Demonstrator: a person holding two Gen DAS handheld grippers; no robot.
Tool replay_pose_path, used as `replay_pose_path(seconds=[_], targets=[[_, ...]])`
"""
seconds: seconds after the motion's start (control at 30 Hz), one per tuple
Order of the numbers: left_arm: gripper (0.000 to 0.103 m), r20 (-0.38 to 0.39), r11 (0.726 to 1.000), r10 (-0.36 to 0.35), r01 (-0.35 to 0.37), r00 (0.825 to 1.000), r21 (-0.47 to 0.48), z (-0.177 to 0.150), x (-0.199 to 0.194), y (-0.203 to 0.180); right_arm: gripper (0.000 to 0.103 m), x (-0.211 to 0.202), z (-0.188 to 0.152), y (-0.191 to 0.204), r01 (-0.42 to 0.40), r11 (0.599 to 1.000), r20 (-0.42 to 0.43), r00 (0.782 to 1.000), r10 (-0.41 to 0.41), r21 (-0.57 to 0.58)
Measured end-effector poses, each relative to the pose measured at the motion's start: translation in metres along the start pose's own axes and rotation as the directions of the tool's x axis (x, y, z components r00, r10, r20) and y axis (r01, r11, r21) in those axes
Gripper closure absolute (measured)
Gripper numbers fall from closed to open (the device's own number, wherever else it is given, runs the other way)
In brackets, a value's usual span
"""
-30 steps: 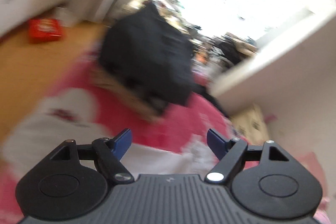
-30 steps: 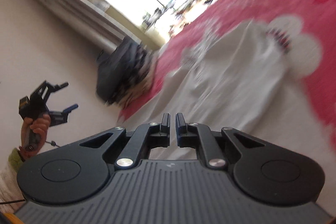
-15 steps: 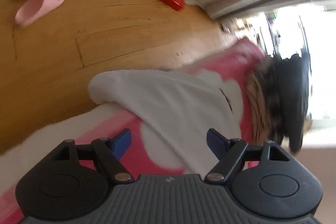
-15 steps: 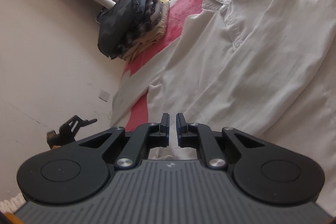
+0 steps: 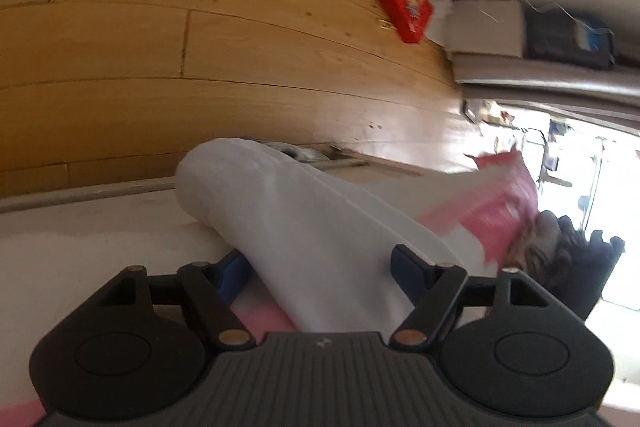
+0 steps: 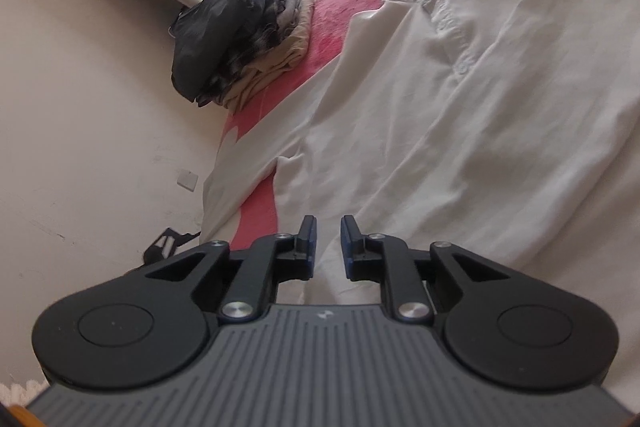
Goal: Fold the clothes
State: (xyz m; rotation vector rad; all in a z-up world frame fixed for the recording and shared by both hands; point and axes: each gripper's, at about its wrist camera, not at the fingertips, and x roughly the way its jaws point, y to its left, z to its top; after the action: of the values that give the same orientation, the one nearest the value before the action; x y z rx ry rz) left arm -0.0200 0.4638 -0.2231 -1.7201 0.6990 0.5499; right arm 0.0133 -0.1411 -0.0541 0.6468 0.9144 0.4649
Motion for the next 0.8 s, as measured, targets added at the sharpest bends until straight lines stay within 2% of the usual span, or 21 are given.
replay_pose_path(seconds=[0.03, 0.07, 0.2, 0.37, 0.5, 0.57, 0.6, 0.63, 0.7, 0.73, 0.8], targets=[[0.041, 0.008, 1.0, 0.003, -0.003, 1.0, -0.018, 0.001, 0.001, 0.003, 0.086, 0.0, 0.0, 0.0, 0.004, 1.0, 0.0, 1.0, -0.004, -0.002], [0.046, 0.016, 1.0, 0.008, -0.007, 1.0, -0.029, 0.001, 0.001, 0.004, 0.085, 0.0, 0.0, 0.0, 0.009, 1.0, 0.0, 1.0, -0.009, -0.003], [0.093, 0.067, 1.0, 0.012, -0.011, 0.998, -0.008, 0.0, -0.004, 0.002, 0.083, -0.002, -0.001, 0.0, 0.026, 1.0, 0.001, 1.0, -0.026, -0.009], [0.098, 0.162, 0.997, -0.038, 0.027, 0.986, 0.075, -0.008, -0.027, -0.014, 0.083, -0.005, -0.002, -0.009, 0.041, 0.999, 0.011, 0.999, -0.041, 0.015], [0.099, 0.19, 0.967, -0.161, 0.115, 0.968, 0.229, -0.031, -0.055, -0.048, 0.083, -0.01, -0.003, -0.012, 0.041, 0.999, 0.021, 0.999, -0.042, 0.019], [0.099, 0.177, 0.919, -0.231, 0.155, 0.957, 0.363, -0.054, -0.073, -0.077, 0.083, -0.013, -0.003, -0.015, 0.044, 0.999, 0.029, 0.999, -0.045, 0.025], [0.099, 0.154, 0.884, -0.269, 0.18, 0.951, 0.432, -0.07, -0.081, -0.091, 0.083, -0.015, -0.002, -0.016, 0.046, 0.999, 0.035, 0.998, -0.047, 0.029], [0.099, 0.116, 0.836, -0.313, 0.216, 0.943, 0.504, -0.09, -0.09, -0.107, 0.083, -0.019, -0.002, -0.019, 0.049, 0.998, 0.043, 0.998, -0.05, 0.032], [0.099, 0.03, 0.733, -0.388, 0.288, 0.921, 0.616, -0.13, -0.106, -0.135, 0.083, -0.026, -0.001, -0.023, 0.056, 0.998, 0.06, 0.997, -0.058, 0.04], [0.099, -0.021, 0.671, -0.422, 0.327, 0.907, 0.666, -0.154, -0.113, -0.148, 0.083, -0.03, -0.001, -0.026, 0.061, 0.997, 0.069, 0.996, -0.064, 0.044], [0.099, -0.129, 0.526, -0.475, 0.399, 0.87, 0.751, -0.208, -0.128, -0.171, 0.083, -0.041, 0.0, -0.033, 0.074, 0.996, 0.091, 0.993, -0.079, 0.056]])
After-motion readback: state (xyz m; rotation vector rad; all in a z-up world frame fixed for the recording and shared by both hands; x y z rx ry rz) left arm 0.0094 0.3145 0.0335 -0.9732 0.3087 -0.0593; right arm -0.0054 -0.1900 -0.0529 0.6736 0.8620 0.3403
